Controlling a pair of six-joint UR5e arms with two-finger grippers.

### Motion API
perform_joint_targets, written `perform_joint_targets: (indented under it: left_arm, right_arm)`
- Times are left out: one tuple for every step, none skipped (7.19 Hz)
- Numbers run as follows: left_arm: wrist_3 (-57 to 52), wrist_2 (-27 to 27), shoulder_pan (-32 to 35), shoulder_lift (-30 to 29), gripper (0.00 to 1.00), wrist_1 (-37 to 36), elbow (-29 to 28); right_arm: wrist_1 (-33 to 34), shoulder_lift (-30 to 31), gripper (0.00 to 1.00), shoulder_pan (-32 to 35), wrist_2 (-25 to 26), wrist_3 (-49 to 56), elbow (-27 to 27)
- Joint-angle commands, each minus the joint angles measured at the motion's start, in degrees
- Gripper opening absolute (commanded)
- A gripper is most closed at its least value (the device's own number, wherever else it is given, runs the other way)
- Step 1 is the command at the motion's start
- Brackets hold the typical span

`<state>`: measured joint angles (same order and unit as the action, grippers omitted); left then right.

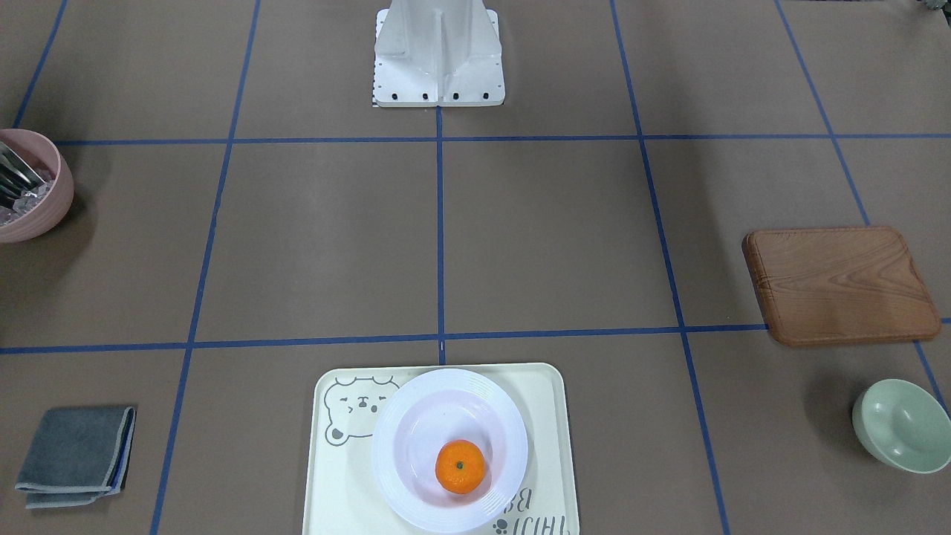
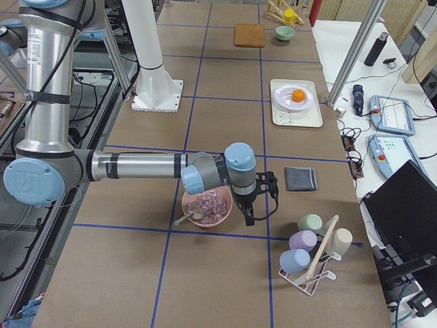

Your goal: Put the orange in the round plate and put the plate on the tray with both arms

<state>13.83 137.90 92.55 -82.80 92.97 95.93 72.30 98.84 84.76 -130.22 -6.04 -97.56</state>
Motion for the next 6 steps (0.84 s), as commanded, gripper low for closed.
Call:
perform_joint_targets:
  left_arm:
    - [-0.1,0.0,0.0,0.0,0.98,0.2,-0.1]
    - [-0.1,0.0,0.0,0.0,0.98,0.2,-0.1]
    - [-0.6,0.1,0.0,0.1,0.98,0.3,-0.4]
    - [-0.7,0.1,0.0,0.2,0.98,0.4,-0.4]
    - [-0.6,0.2,0.0,0.2,0.98,0.5,-0.6]
    - [-0.7,0.6,0.0,0.4,0.98,0.6,-0.6]
  right_arm:
    - [0.4,4.0,1.0,3.6,-2.8,4.9,0.1]
    - [2.3,3.7,1.0,3.4,-2.7,4.9,0.0]
    - [3.1,4.2,1.0,3.3,-1.7,4.9,0.0]
    - [3.1,4.3,1.0,3.3,-1.2,4.9,0.1]
    - [2.8,4.3,1.0,3.3,-1.3,4.8,0.2]
    - [2.5,4.2,1.0,3.3,-1.4,4.8,0.4]
